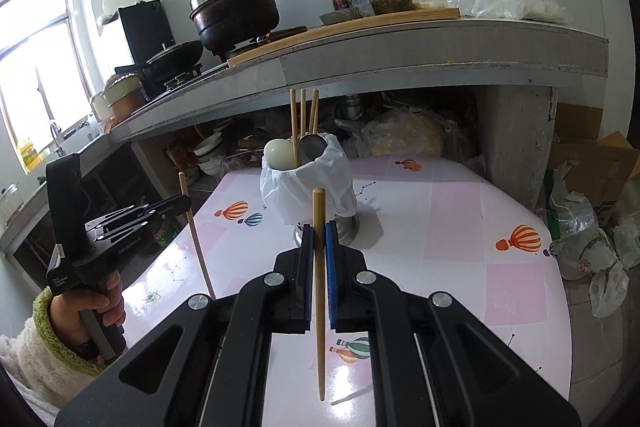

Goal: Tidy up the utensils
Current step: 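Raise the held chopstick above the bagged holder with the left tool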

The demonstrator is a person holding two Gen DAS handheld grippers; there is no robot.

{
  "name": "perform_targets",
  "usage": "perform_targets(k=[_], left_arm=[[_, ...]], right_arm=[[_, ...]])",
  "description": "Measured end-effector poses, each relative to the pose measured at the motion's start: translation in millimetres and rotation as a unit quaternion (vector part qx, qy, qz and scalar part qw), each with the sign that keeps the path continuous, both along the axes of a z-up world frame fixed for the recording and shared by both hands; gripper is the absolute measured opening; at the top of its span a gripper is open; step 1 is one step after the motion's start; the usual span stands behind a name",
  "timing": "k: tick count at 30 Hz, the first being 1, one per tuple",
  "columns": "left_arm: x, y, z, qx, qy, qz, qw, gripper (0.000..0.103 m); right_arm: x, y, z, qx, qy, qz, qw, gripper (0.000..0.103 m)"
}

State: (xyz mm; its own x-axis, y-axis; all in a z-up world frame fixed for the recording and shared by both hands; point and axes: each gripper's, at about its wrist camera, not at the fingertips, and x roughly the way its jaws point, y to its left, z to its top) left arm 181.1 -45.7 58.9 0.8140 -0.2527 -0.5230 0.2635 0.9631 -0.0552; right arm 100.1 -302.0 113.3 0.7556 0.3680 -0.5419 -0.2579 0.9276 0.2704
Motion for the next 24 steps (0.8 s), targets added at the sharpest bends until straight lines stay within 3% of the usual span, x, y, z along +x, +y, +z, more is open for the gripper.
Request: perform_targets(k=[17, 24], left_arm=[[2, 0, 18, 0.01, -0.024, -0.003, 0.9997, 0.005], [14, 2, 65, -0.017, -0.065, -0.023, 0.9975, 0.005]], right_arm=[[-4, 0, 1, 0.004, -0.003, 0.001, 1.0, 0.006], [-6, 0, 2, 0.005, -0.003, -0.003, 1.0, 0.006]])
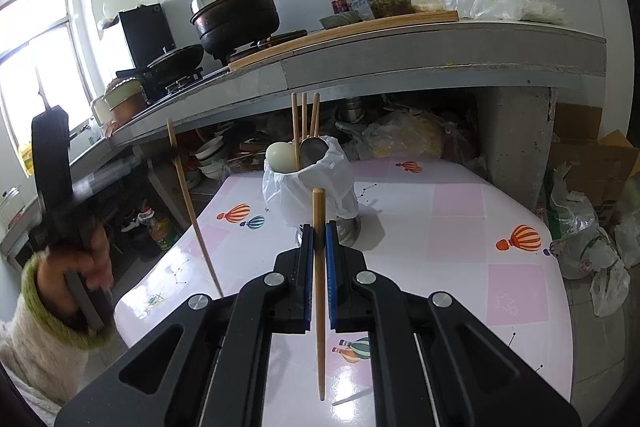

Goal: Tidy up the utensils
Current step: 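Raise the held chopstick above the bagged holder with the left tool, then lower the chopstick into the holder with the left tool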

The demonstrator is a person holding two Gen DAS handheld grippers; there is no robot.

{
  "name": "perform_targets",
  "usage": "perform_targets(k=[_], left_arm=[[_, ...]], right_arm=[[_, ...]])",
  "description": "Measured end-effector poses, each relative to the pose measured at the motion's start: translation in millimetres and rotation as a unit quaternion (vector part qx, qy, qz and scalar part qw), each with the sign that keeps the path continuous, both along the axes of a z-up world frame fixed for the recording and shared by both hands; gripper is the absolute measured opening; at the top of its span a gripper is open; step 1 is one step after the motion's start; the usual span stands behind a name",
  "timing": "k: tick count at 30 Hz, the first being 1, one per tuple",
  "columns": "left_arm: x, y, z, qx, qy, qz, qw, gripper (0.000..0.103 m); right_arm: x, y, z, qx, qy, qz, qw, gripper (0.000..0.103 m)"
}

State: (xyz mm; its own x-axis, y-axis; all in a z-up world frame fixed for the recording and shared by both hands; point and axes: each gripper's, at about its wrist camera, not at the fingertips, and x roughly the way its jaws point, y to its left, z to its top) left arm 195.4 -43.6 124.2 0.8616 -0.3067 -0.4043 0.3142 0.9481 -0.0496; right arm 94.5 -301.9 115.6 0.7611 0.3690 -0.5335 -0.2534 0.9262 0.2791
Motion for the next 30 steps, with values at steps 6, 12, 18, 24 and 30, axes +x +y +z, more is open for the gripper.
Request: perform_targets(k=[6, 12, 18, 24, 30], left_arm=[[21, -6, 60, -0.039, -0.068, -0.021, 0.9967, 0.005], [55, -23, 100, -0.057, -0.113, -0.033, 0.9914, 0.005], [102, -40, 90, -0.069, -0.097, -0.036, 0.9923, 0.005], [132, -40, 50, -0.089, -0.074, -0.04, 0.9925, 0.005], [147, -34, 13, -0.118, -0.057, -0.043, 0.9905, 0.005]], right_arm=[[3, -4, -3, 0.013, 0.007, -0.001, 1.0, 0.006], [8, -5, -6, 0.012, 0.011, -0.005, 1.0, 0.006], [16, -7, -10, 0.013, 0.017, -0.008, 1.0, 0.006], [21, -10, -15, 0.015, 0.024, -0.011, 1.0, 0.006], [22, -13, -17, 0.014, 0.027, -0.014, 0.999, 0.006]])
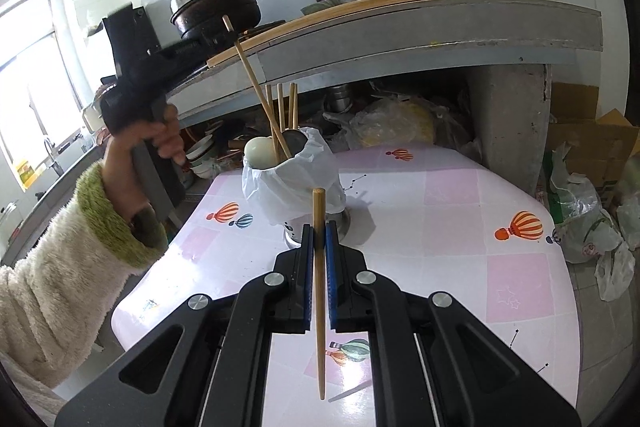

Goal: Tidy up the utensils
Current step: 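Lower the chopstick into the holder with the left tool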

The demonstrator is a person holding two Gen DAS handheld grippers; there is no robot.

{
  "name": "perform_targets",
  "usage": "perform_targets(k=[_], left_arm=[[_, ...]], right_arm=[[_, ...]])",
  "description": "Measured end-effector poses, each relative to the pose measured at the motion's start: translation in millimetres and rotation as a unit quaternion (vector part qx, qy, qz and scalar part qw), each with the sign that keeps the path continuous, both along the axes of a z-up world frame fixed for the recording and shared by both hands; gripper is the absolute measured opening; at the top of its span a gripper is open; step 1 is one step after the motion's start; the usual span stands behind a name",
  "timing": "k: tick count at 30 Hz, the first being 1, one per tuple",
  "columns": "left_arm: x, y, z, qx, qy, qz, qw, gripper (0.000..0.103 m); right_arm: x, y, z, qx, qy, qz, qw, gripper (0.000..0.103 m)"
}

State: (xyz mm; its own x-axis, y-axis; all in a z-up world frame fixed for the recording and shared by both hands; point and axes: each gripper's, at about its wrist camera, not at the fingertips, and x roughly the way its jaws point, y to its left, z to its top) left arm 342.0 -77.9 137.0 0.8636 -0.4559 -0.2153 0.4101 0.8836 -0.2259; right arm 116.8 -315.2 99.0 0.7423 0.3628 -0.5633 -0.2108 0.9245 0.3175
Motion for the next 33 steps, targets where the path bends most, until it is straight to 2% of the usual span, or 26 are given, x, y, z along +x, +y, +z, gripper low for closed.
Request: perform_targets(k=[2, 15, 24, 33], left_arm=[[2, 3, -9, -0.009, 0.0, 0.001, 1.0, 0.005], [3, 13, -52, -0.006, 0.043, 0.006, 0.999, 0.005], [-7, 12, -73, 0.043, 0.05, 0.012, 0.9978, 0.005], [-17, 8, -80, 0.081, 0.04, 0.017, 0.9958, 0.006]], right_arm=[[0, -1, 0, -0.001, 0.0, -0.001, 1.0, 0.006], [-2, -2, 1, -0.002, 0.0, -0.003, 1.0, 0.006], [-3, -2, 1, -0.002, 0.001, -0.004, 1.0, 0.006], [-5, -4, 3, -0.003, -0.002, -0.005, 1.0, 0.006]])
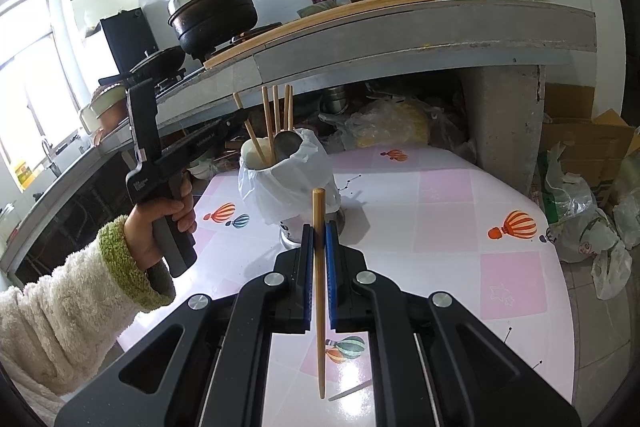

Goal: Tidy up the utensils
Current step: 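Lower the chopstick into the holder with the left tool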

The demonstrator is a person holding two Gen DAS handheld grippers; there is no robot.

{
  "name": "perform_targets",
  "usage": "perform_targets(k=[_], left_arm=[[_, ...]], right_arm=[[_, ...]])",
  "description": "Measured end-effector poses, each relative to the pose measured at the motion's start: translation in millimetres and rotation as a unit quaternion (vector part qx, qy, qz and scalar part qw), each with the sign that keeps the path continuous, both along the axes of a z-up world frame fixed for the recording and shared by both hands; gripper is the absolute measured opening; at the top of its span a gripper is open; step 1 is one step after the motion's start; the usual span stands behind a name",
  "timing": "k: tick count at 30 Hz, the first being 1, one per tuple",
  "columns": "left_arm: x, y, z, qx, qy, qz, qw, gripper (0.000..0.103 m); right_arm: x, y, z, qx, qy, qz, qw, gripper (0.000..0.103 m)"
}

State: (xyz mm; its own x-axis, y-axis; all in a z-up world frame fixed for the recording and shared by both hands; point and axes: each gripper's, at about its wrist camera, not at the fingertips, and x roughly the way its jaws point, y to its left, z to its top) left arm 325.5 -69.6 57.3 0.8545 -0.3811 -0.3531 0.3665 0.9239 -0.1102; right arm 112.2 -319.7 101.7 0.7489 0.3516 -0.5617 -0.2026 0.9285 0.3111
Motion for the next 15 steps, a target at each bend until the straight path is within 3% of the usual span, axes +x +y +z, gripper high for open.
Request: perform_targets(k=[15], left_arm=[[-29, -7, 5, 0.087, -0.018, 0.015, 0.996, 0.007]], right_arm=[[7, 7, 20, 0.0, -0.019, 0.008, 1.0, 0.006]])
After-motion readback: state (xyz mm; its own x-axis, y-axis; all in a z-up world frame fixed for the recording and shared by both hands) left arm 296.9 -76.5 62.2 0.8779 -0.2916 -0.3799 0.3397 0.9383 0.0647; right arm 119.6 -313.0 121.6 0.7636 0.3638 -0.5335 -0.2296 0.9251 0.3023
